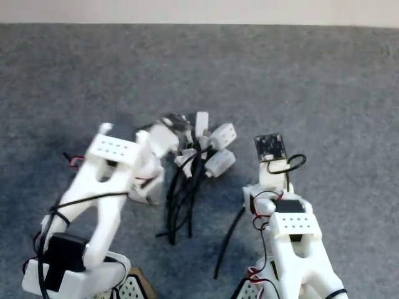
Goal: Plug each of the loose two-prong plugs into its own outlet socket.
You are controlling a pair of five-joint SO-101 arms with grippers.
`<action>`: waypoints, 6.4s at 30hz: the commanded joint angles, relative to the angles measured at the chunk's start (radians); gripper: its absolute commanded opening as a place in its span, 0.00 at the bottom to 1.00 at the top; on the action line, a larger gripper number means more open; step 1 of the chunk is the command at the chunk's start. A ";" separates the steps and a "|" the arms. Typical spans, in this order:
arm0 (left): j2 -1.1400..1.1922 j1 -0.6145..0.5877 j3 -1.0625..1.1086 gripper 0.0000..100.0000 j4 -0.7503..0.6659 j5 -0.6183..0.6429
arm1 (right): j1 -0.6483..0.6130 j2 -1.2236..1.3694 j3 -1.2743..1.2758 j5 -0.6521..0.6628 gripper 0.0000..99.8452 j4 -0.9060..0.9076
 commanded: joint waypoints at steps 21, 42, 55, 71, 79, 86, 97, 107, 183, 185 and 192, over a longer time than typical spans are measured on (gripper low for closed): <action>0.325 -0.099 -0.048 0.26 -0.305 -0.060 | -0.008 0.012 0.001 0.012 0.01 -0.021; 0.730 -0.305 -1.017 0.26 0.230 -0.097 | -0.008 0.012 0.001 0.012 0.01 -0.021; 1.007 -0.452 -1.328 0.26 0.235 -0.051 | -0.008 0.012 0.001 0.012 0.01 -0.021; 1.191 -0.518 -1.828 0.26 0.419 0.064 | -0.008 0.012 0.001 0.012 0.01 -0.021; 0.935 -0.492 -1.713 0.26 0.420 0.173 | -0.035 0.012 0.001 0.012 0.01 -0.021; 0.386 -0.455 -1.095 0.26 0.416 0.199 | -0.033 0.001 -0.004 0.009 0.01 -0.019; -0.081 -0.470 -0.113 0.23 -0.186 0.133 | -0.035 -0.483 0.137 0.008 0.01 0.122; 0.119 -0.503 -0.188 0.23 -0.328 0.137 | -0.036 -0.946 0.249 0.012 0.01 0.343; 0.753 -0.647 -1.081 0.22 0.275 0.044 | -0.058 -1.003 0.288 0.037 0.01 0.352; 0.742 -0.619 -1.095 0.22 0.350 0.074 | -0.058 -1.003 0.288 0.037 0.01 0.351; 0.529 -0.398 -0.903 0.22 0.420 0.170 | -0.087 -1.003 0.289 0.037 0.01 0.351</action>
